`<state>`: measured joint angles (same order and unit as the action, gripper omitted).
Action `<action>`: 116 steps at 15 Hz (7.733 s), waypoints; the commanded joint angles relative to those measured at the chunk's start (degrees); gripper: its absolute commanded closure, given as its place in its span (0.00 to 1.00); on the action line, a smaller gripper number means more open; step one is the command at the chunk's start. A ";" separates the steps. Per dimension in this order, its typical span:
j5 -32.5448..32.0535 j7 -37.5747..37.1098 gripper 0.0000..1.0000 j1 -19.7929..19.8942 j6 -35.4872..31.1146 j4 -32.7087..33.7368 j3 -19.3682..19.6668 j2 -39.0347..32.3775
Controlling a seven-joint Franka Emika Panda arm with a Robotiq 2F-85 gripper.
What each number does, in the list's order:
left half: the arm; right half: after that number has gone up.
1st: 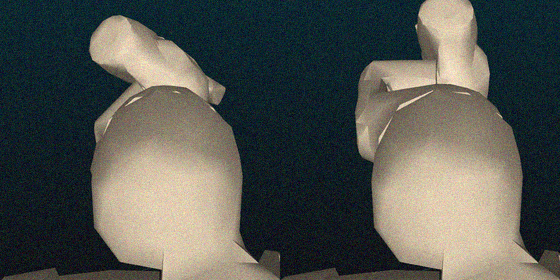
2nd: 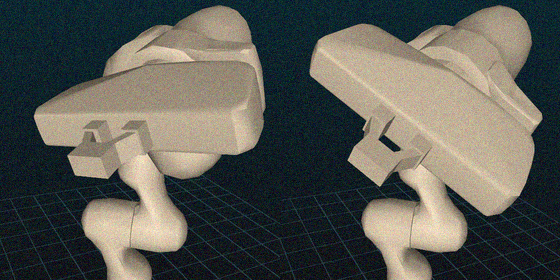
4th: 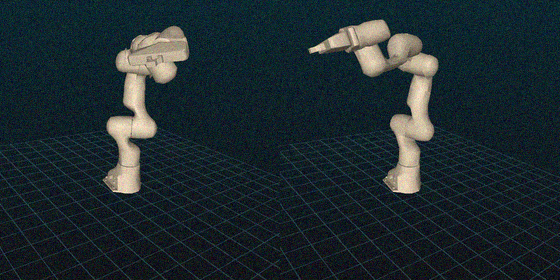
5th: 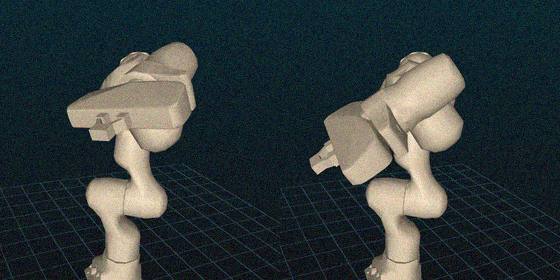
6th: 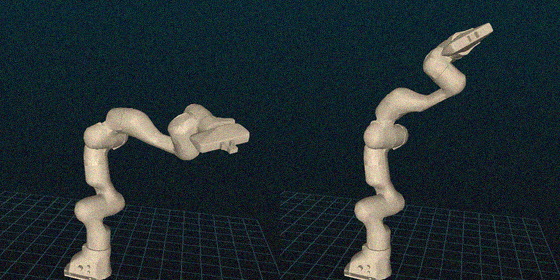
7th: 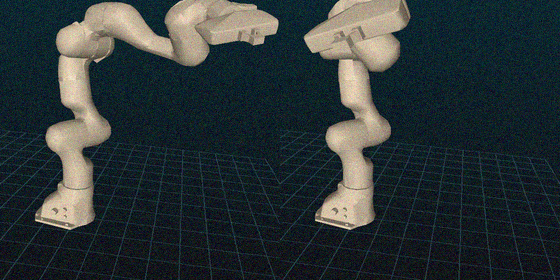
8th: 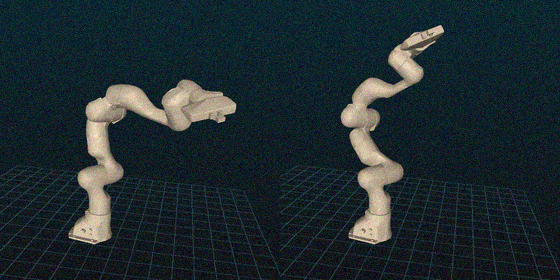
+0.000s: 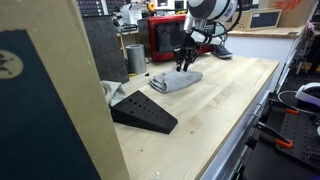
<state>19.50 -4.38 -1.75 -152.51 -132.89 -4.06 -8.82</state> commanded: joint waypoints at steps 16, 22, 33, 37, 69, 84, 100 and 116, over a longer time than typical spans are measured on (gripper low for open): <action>-18.94 -12.21 1.00 -0.20 7.47 -9.92 5.78 4.68; -30.05 -14.33 1.00 2.44 7.78 -13.42 8.40 8.97; -12.34 -4.01 0.53 1.56 0.25 -19.27 6.50 20.51; -6.55 -0.05 0.22 -1.64 -1.54 -21.36 4.60 23.47; -104.58 -29.34 0.00 3.14 -7.14 -13.01 -12.54 2.32; -114.97 -40.17 0.95 3.69 -8.45 -9.79 -12.37 0.18; -126.95 -83.06 0.96 10.73 -26.95 -8.71 -5.57 15.85; -133.76 -104.12 0.96 7.17 -23.42 -0.92 -8.42 3.05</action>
<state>-110.25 -98.59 6.51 -176.54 -138.51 -10.53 -3.41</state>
